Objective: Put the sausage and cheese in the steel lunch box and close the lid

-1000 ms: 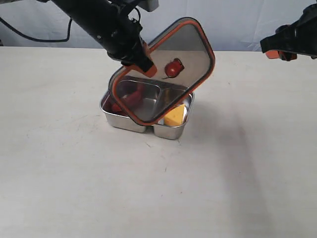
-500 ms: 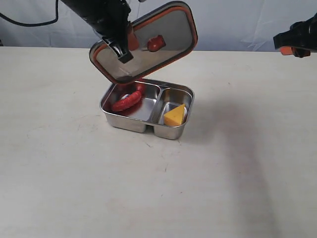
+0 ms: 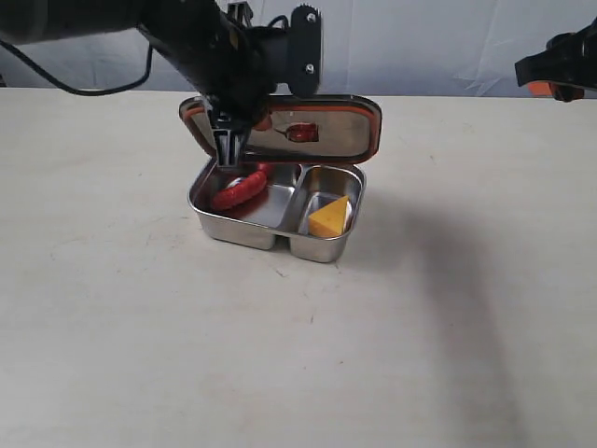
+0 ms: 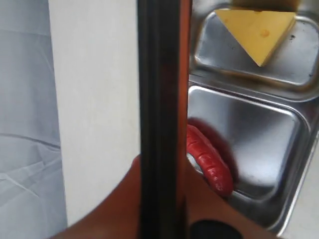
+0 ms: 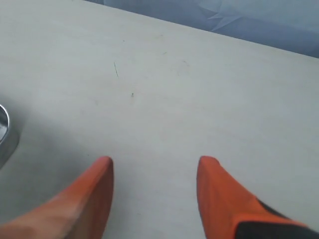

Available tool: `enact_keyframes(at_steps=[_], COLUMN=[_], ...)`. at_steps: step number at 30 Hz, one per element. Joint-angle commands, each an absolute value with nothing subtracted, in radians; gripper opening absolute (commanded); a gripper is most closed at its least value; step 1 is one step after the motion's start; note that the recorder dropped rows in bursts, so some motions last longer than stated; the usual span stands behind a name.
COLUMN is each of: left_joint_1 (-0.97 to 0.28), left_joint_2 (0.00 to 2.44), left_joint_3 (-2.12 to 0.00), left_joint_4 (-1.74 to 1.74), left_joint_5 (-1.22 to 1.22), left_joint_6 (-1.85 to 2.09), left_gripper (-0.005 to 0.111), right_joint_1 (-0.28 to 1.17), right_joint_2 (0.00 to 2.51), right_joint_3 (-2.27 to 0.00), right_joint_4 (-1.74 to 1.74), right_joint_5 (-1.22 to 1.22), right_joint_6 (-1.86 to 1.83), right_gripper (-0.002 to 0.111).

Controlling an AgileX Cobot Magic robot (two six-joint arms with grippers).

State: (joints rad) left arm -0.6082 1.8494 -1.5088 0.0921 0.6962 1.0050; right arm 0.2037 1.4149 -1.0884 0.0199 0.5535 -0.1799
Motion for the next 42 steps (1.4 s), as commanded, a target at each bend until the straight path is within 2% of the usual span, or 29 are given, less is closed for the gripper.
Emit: enact_keyframes(at_steps=[1,8,18,25,29,37,42], left_joint_1=[-0.679,-0.714,-0.825,-0.829,-0.829,-0.829,-0.829], left_joint_2=[1.84,1.84,1.84,1.84,1.846,1.875,1.879], left_joint_3=[-1.448,-1.357,-1.126,-1.065,-1.065,-1.065,-1.065], left_joint_4=[0.34,0.693,0.804,0.803,0.802,0.797,0.797], left_joint_5=[0.559,0.533,0.469,0.421,0.418,0.416,0.399], left_joint_6=[0.801,0.468,0.244,0.2,0.187,0.155,0.132], left_gripper=[0.0,0.0,0.0,0.0,0.0,0.0,0.0], right_joint_1=[0.198,0.198,0.198,0.198,0.198,0.2,0.2], right_joint_2=[1.407,1.407,1.407,1.407,1.419,1.525,1.608], right_joint_3=[-1.08,-1.011,-0.991,-0.991,-0.981,-0.839,-0.789], right_joint_4=[0.0,0.0,0.008,0.087,0.297,0.627,1.078], right_joint_5=[0.536,0.461,0.429,0.443,0.513,0.446,0.448], right_joint_6=[-0.179,-0.179,-0.179,-0.179,-0.184,-0.202,-0.438], right_gripper=[0.05,0.05,0.05,0.05,0.05,0.05,0.05])
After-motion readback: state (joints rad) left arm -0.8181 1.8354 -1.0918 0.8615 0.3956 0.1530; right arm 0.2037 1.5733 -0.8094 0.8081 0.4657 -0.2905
